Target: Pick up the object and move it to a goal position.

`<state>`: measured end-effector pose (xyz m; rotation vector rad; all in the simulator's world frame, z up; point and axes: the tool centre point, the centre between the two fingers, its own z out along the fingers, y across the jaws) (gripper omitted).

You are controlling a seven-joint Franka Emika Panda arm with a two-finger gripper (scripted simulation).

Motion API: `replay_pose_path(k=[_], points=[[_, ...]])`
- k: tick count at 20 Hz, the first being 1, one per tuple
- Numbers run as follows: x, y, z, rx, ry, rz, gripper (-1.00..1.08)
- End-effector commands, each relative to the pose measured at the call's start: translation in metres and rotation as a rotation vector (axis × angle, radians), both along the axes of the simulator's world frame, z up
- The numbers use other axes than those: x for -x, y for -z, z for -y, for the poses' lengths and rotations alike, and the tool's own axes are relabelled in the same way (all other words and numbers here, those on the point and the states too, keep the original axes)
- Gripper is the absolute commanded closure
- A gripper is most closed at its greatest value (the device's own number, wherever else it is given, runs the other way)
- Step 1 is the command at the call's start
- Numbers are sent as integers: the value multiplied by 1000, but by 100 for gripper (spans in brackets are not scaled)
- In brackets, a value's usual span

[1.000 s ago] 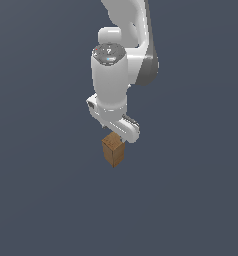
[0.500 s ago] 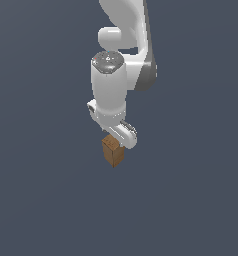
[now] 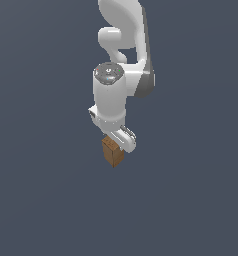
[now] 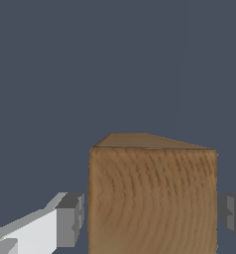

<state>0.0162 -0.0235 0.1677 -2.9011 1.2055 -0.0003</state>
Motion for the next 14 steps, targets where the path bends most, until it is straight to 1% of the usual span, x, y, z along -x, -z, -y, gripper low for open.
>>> replay_pose_path(k=[1,8,9,14], points=[[1,13,0,0,1,-1,-92],[-1,25,0,0,2,0,-92],[-1,25,0,0,2,0,108],[-1,25,0,0,2,0,108]])
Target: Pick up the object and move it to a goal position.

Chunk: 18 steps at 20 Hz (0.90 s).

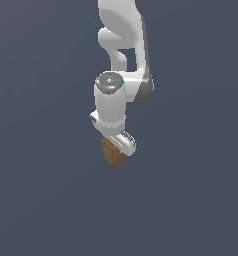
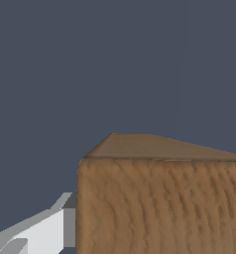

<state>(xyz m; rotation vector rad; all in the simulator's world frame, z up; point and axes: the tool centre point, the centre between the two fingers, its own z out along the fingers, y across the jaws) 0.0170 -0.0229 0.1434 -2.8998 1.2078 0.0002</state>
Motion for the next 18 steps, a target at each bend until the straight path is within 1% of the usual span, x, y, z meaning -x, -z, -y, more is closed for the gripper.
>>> replay_pose_path(k=[1,10,18], points=[[0,1,1,1,1,0,108],[3,-5,-3,0,0,0,108],[21,-34,-22,0,0,0,108]])
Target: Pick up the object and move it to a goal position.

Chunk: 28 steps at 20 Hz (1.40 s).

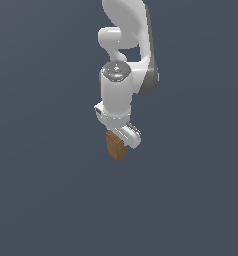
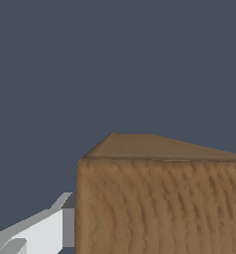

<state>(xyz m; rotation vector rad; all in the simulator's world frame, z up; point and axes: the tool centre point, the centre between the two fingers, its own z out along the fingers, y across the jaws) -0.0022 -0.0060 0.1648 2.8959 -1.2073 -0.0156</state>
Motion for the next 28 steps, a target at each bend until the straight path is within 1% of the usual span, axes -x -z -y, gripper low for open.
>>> replay_pose_path(k=[1,5,12,17,23,28], points=[[5,-18,-8,0,-1,11,108],[21,-45,-26,1,-1,11,108],[56,-105,-64,2,0,11,108],[77,-143,-88,3,0,11,108],[95,-177,-110,2,0,11,108],[101,-190,-119,1,0,11,108]])
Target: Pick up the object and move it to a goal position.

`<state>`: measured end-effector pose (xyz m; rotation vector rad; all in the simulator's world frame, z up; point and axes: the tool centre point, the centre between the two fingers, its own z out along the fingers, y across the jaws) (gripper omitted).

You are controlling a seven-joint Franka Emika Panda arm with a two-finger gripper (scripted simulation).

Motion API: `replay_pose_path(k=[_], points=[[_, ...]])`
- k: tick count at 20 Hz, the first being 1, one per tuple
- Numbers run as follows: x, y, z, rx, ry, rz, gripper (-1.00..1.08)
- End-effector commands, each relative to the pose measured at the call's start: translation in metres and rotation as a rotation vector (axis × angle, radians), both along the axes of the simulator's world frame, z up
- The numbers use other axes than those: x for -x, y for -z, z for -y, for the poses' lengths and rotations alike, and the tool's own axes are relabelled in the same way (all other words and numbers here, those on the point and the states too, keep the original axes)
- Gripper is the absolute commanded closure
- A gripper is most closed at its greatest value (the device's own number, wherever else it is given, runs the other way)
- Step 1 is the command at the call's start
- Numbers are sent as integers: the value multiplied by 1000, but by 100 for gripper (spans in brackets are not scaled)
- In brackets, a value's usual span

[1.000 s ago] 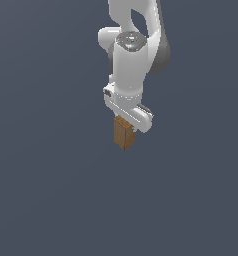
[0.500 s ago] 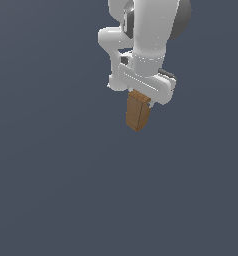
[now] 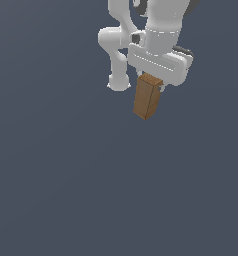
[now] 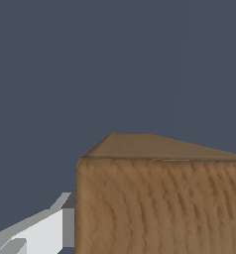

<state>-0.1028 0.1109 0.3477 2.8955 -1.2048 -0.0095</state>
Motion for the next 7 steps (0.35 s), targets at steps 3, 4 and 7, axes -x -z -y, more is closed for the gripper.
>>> replay_pose_path(k=[3,4,7], points=[[1,-9,-3,-2,1,8,108],[0,-8,-3,-3,1,8,108],[-1,-6,-2,-3,1,8,108]])
